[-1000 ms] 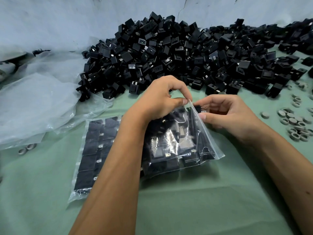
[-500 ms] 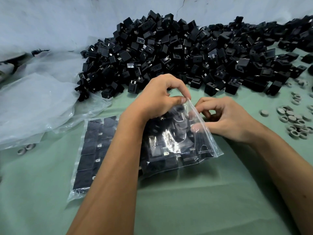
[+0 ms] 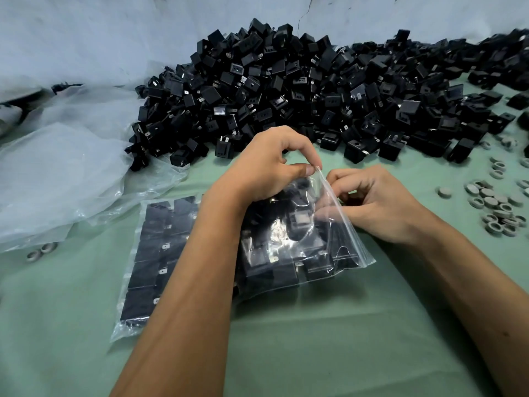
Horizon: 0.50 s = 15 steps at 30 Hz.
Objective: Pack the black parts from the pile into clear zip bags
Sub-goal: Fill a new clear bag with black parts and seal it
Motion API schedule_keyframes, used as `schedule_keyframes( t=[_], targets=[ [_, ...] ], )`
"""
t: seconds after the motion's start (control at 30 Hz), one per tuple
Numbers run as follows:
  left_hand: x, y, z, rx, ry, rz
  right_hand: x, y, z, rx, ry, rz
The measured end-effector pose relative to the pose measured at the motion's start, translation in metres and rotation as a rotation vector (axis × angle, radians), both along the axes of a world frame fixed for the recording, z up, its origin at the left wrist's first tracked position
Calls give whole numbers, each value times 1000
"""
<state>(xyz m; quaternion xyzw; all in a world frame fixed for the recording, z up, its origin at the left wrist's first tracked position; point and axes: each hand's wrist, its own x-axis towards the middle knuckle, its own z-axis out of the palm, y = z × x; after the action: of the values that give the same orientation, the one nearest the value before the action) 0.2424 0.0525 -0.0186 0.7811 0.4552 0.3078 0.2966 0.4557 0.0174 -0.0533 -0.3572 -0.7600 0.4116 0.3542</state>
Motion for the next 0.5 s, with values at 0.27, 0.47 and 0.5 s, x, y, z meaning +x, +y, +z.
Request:
schedule_keyframes(
  t=[0.27,0.47,0.5],
  targets=[
    [2,2,2,51,34,-7,-11,-1,-4,33,10,62],
    [4,2,1,43,35,-9,-2,5,-4,30,-19,-51],
    [4,3,1,42,38,-8,1,7,-6,56,-14,-151]
  ],
)
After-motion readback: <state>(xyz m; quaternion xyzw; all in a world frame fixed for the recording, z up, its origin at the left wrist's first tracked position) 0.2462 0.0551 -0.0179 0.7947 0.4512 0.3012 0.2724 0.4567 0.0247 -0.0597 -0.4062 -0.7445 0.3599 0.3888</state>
